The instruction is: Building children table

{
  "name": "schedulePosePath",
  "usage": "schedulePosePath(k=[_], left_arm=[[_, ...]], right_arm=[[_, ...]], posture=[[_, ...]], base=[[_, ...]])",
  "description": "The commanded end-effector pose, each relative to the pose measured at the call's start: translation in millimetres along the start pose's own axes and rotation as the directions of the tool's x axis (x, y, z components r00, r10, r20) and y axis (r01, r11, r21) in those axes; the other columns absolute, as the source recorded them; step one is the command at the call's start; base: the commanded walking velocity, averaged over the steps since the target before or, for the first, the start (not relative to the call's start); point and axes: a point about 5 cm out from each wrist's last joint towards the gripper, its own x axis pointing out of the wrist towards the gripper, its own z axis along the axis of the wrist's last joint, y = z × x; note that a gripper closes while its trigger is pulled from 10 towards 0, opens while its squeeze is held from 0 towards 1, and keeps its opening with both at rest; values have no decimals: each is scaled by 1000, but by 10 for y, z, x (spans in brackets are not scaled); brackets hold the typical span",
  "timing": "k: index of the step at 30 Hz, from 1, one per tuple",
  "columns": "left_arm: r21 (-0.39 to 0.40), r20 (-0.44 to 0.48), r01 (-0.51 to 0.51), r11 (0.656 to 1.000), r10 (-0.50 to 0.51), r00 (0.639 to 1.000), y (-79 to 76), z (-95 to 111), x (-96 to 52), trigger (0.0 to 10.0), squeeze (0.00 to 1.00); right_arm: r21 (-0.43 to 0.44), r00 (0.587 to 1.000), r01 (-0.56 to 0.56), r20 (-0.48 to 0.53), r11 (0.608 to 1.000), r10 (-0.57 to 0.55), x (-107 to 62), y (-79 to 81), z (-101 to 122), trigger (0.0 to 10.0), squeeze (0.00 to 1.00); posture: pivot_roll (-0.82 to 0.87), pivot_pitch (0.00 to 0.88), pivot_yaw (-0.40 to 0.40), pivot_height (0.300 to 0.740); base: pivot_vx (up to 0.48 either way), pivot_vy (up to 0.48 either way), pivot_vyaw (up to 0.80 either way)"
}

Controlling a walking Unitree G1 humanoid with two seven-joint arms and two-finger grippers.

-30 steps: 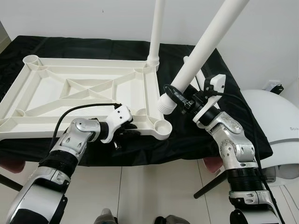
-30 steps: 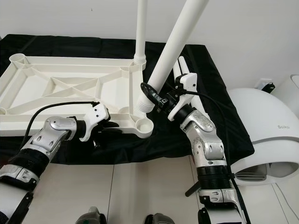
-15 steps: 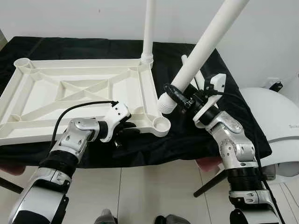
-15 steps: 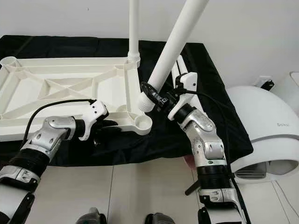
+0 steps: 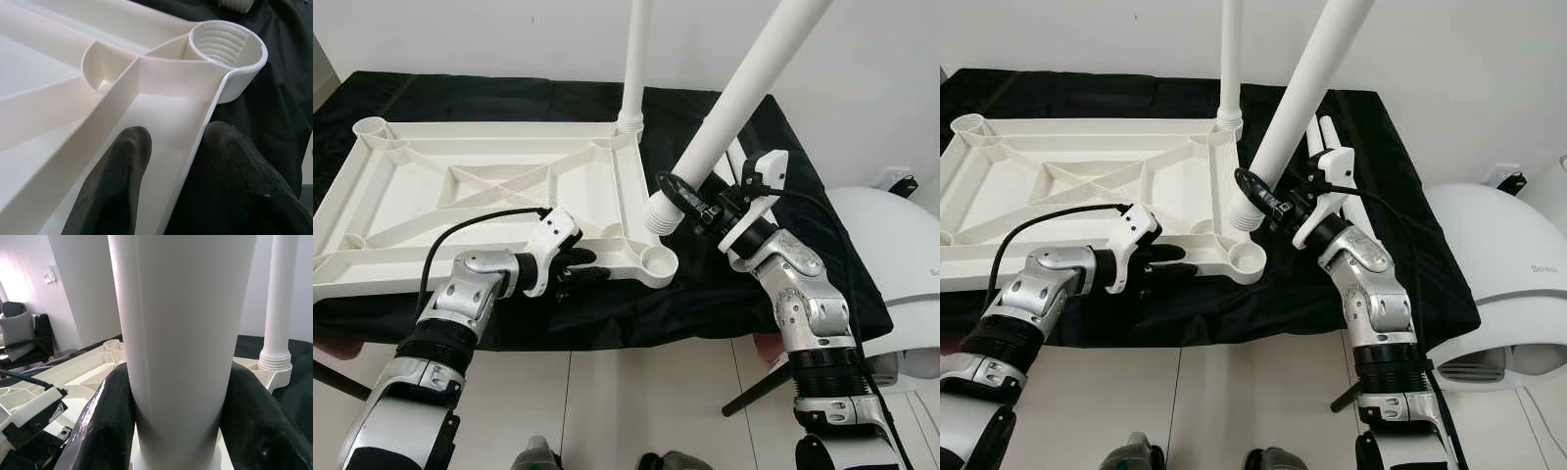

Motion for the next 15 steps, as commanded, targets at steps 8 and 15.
schedulePosePath(k=[8,15], left_arm=[[18,32,34,999,-35,999,-135,131,191,10000,0],[20,-3,19,1000,-19,1000,-138,90,248,10000,0]], right_arm=[[-11,1000,-21,13,1000,21,31,5,47,10000,0],[-14,1000,-18,8,1000,19,12,4,46,10000,0]], posture=[[11,43,-22,740],[3,48,-19,740]], base=[[0,0,0],[0,0,0]])
